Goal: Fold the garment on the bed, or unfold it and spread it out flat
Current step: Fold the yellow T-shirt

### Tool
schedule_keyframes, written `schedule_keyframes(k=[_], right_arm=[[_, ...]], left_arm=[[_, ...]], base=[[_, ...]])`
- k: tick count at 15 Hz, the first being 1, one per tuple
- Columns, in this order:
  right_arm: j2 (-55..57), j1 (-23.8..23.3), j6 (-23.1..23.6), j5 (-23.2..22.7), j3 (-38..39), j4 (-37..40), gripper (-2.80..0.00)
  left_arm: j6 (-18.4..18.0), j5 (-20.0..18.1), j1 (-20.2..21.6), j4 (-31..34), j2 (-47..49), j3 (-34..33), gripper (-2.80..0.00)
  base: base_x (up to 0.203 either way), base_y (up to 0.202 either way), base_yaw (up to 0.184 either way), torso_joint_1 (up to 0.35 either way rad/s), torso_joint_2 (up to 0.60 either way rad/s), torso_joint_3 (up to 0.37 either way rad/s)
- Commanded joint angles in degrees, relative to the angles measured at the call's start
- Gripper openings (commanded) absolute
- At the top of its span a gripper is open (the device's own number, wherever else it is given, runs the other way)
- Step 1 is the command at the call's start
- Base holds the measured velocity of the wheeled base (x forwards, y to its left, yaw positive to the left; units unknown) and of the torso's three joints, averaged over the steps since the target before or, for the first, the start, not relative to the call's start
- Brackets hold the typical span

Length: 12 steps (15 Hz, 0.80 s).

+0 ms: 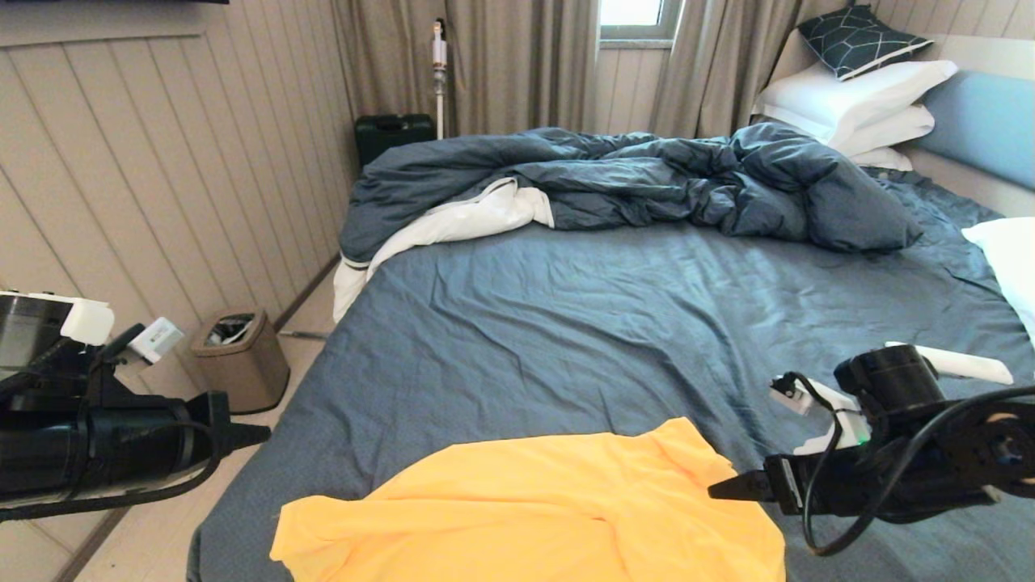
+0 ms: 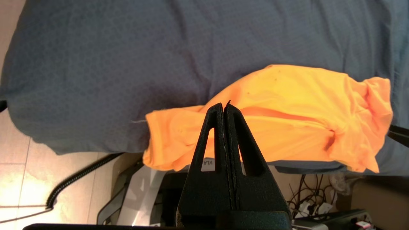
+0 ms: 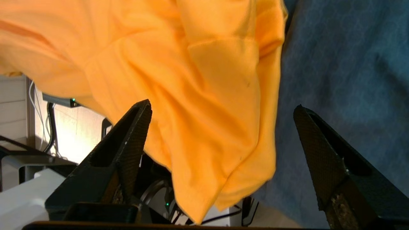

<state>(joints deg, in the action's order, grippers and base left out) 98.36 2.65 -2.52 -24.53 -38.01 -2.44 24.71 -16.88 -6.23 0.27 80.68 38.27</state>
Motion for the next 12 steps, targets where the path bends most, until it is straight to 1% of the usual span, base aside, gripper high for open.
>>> schedule_keyframes(k=[1, 3, 5, 8, 12], right_arm=[[3.2, 0.01, -0.1, -0.19, -0.58, -0.86, 0.0], [4.29, 0.08, -0.21, -0.26, -0.66, -1.95, 0.0], [4.47, 1.04, -0.48, -0.35, -0.93, -1.95, 0.0], [4.35, 1.49, -0.82, -1.66, -1.44, -1.86, 0.0], [3.67, 1.93, -0.91, -1.66, -1.37, -1.79, 0.0]], left_arm=[[0.07, -0.08, -0.01, -0.09, -0.17, 0.4, -2.8], [0.16, -0.25, -0.01, -0.27, -0.17, 0.14, -2.8], [0.16, -0.42, -0.01, -0.43, -0.08, -0.22, -2.8], [0.16, -0.43, -0.01, -0.36, -0.17, -0.21, -2.8], [0.25, -0.61, -0.1, -0.18, -0.17, 0.33, -2.8]], base=[[0.0, 0.0, 0.0, 0.0, 0.0, 0.0], [0.0, 0.0, 0.0, 0.0, 0.0, 0.0], [0.0, 0.0, 0.0, 0.0, 0.0, 0.0], [0.0, 0.0, 0.0, 0.0, 0.0, 0.0], [0.0, 0.0, 0.0, 0.0, 0.0, 0.0]])
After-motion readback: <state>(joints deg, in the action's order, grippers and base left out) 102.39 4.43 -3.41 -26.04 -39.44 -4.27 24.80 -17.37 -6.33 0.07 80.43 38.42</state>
